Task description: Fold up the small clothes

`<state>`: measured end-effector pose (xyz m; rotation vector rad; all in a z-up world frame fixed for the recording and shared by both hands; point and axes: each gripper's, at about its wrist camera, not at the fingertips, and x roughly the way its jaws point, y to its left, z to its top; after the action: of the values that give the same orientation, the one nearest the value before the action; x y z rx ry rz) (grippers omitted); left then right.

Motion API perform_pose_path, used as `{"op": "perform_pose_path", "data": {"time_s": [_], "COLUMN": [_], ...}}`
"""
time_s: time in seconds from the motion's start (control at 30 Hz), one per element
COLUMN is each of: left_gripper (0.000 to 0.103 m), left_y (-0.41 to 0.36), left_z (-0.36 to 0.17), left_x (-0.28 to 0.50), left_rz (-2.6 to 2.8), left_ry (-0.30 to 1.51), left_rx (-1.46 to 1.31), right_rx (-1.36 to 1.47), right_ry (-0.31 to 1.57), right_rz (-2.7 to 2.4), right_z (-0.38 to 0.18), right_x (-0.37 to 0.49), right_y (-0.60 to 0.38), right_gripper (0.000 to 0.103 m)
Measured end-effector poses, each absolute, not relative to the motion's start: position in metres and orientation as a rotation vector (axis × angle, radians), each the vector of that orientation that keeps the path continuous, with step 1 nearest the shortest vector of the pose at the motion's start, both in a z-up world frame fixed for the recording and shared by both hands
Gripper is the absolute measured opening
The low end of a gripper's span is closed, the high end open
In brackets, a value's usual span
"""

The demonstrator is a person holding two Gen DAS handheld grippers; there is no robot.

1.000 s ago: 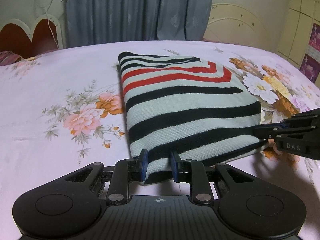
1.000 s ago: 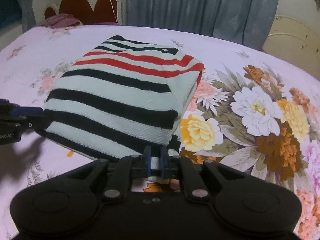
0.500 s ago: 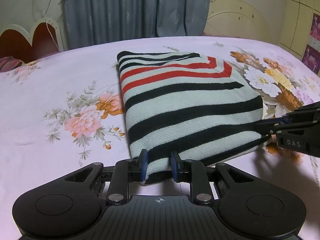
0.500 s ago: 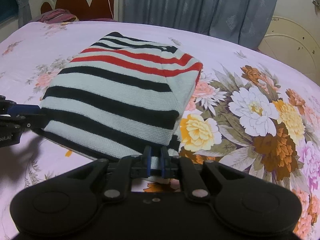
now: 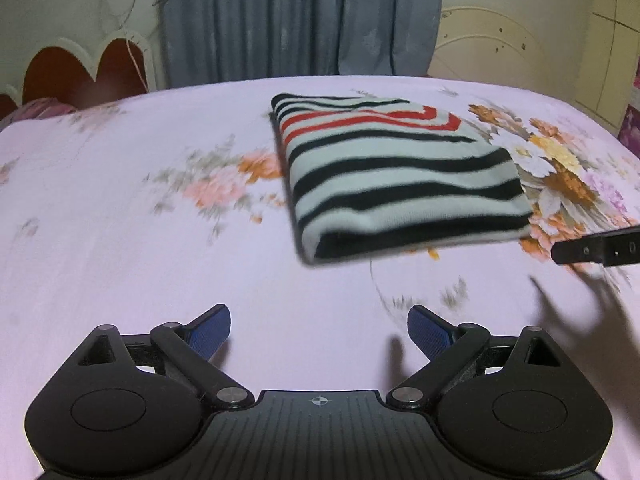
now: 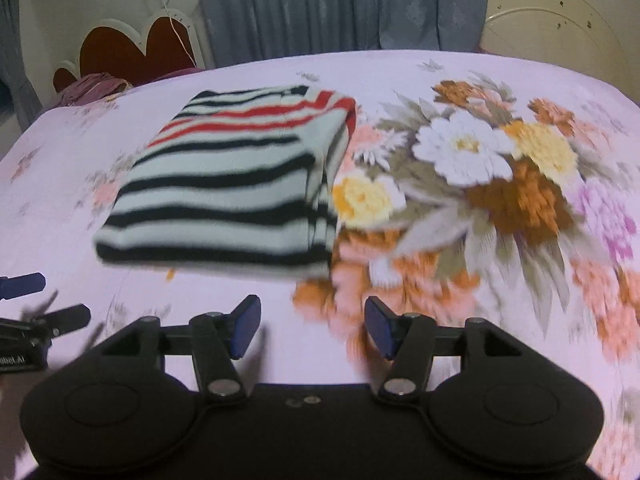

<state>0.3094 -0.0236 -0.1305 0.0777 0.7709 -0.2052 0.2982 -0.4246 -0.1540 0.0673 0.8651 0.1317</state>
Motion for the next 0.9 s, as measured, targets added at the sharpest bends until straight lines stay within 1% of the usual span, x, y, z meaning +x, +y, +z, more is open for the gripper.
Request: {"op": "perform_pose_path", "data": {"time_s": [0.2,0.3,0.37,0.43,0.53,0.67,0.8,0.9], "left_gripper": [0.094,0.094,0.094,0.094,0.094,0.094,0.094,0.094], "left_y": [-0.015,-0.011,-0.006,-0.004,-0.004,0.002,-0.001,-0.003], "left_z": [-0.134,-0.128,-0.12,-0.111,-0.105,-0.115,-0.132,-0.143], "left_x": [0.288,0.298,0.317,0.343,0.391,0.453,0.491,0.51], "left_rz": [-0.187,-0.198,-0.217,-0.215,-0.237,-0.276,-0.319,-0.398], "left_ry": [0.777,0.766,0.75,0.74,0.753,0.821,0.879,0.905], "left_rx": [0.073,0.058,0.009,-0.03,-0.114,-0.23,-0.256,-0.325], "right_rx": [0.116,0.139,0.176,0.232,0.314,0.474,0.599,0.64], "right_ry": [0.874,0.86,0.839,0.808,0.812,0.852,0.917,0.956], "right_rz": [0.124,0.142,0.157,0.157,0.189,0.245,0.304,0.367], "right_z": [-0.158,-0.154,-0.147,-0.139,-0.136,-0.15,-0.176,-0.196], "right_x": [0.272,0.274,0.285,0.303,0.344,0.407,0.455,0.474], "right_y": [-0.427,-0.428,-0.433,-0.444,-0.461,-0.487,-0.507,-0.514], "right_gripper": [0.057,0.058,0.062,0.073,0.074,0.073,0.07,0.071]}}
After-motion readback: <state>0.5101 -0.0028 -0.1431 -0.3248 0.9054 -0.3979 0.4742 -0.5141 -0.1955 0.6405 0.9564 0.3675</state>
